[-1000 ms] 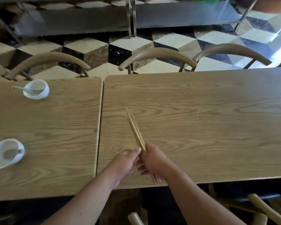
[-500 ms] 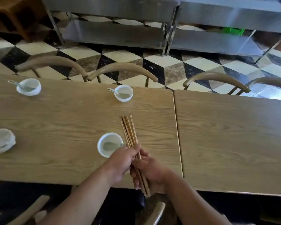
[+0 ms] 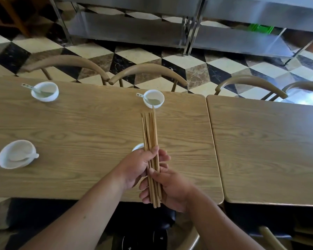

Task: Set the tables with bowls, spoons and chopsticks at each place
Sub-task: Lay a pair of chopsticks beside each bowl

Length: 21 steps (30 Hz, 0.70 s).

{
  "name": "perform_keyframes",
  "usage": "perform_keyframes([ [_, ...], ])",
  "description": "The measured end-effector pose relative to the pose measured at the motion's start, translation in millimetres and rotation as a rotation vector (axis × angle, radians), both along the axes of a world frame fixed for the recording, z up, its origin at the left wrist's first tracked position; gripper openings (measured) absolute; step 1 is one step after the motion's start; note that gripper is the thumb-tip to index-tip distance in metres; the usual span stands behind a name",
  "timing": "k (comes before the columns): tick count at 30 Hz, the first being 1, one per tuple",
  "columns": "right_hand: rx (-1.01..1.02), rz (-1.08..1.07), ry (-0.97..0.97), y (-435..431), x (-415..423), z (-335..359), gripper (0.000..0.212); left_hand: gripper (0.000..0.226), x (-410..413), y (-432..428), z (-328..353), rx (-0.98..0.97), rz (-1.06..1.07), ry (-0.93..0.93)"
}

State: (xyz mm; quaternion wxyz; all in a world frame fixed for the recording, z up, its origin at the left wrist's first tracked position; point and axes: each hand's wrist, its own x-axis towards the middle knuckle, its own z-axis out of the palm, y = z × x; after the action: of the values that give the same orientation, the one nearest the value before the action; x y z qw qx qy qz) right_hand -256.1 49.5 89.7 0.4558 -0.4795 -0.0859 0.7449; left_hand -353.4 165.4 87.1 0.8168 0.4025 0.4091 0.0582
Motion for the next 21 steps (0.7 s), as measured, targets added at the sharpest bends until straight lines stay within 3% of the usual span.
perform_keyframes([
  [7,-0.006,-0.015,0.030,-6,17,-11,0.039,0.035,23,-7,3,0.053,0.063,0.059],
  [17,0.027,-0.027,-0.506,0,45,-45,0.031,0.033,61,-15,-13,0.136,0.228,0.189],
  [21,0.025,0.015,-0.703,-2,52,-55,0.043,0.033,72,-17,-17,0.183,0.250,0.244],
])
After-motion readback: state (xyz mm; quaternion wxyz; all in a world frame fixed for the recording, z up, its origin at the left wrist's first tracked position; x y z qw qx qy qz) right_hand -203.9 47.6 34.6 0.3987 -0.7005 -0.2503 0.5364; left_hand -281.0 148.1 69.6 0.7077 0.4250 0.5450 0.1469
